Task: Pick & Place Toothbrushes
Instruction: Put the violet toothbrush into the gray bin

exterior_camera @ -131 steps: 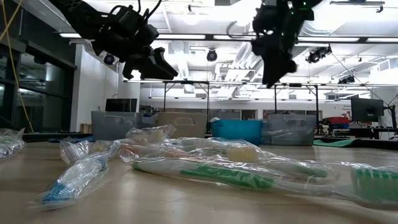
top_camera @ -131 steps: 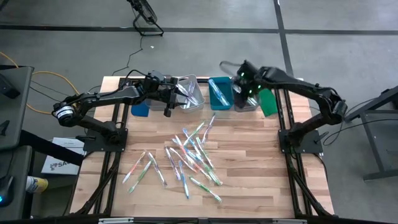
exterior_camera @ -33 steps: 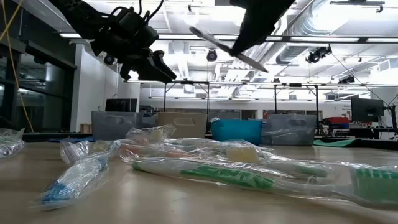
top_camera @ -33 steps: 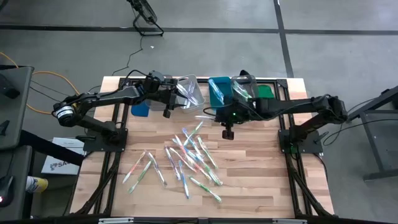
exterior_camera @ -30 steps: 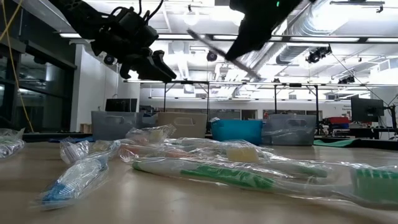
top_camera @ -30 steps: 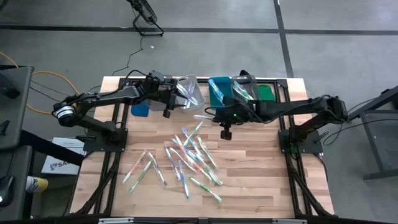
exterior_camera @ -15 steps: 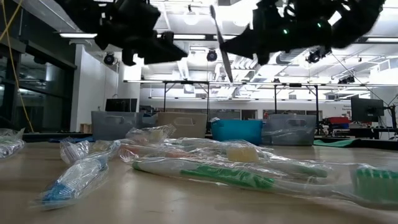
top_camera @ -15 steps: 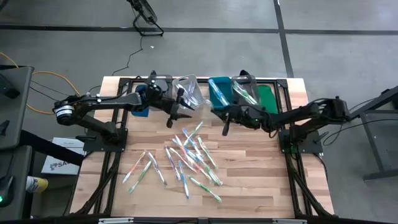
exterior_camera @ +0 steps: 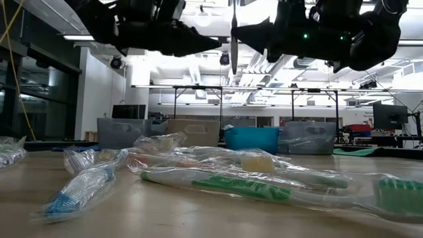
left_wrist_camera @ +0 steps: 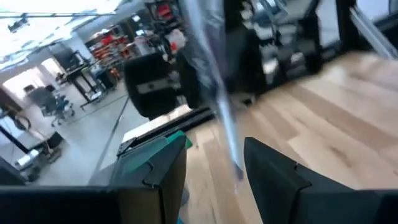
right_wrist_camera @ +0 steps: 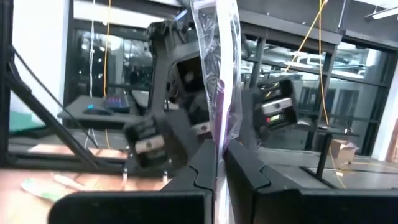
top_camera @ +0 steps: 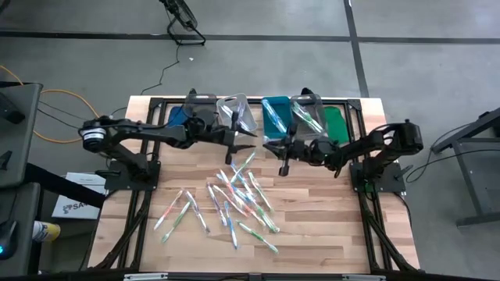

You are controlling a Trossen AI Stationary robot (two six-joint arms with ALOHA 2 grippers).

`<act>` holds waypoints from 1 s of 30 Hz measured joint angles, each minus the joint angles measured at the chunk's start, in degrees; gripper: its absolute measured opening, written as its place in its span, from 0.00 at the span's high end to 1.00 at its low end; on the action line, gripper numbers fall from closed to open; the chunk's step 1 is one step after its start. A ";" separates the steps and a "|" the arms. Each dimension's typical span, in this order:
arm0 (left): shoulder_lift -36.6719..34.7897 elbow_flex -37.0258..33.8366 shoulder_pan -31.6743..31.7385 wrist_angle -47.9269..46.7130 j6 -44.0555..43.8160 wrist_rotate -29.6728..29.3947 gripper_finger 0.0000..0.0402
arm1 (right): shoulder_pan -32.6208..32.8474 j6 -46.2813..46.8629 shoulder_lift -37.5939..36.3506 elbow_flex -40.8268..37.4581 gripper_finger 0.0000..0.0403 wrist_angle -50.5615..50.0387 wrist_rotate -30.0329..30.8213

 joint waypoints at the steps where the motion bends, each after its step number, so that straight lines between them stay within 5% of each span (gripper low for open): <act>1: 0.41 0.00 0.00 0.60 -1.43 0.02 0.61 | 0.11 -0.72 0.00 0.00 0.98 -0.04 -0.08; 14: 4.01 -0.02 -0.02 6.42 -12.20 3.26 0.61 | -0.04 -4.07 0.00 2.10 0.98 -1.79 -1.16; 30: 4.68 0.02 -2.75 7.84 -13.01 0.63 0.61 | -0.07 -4.10 0.02 5.31 0.98 -5.96 -1.19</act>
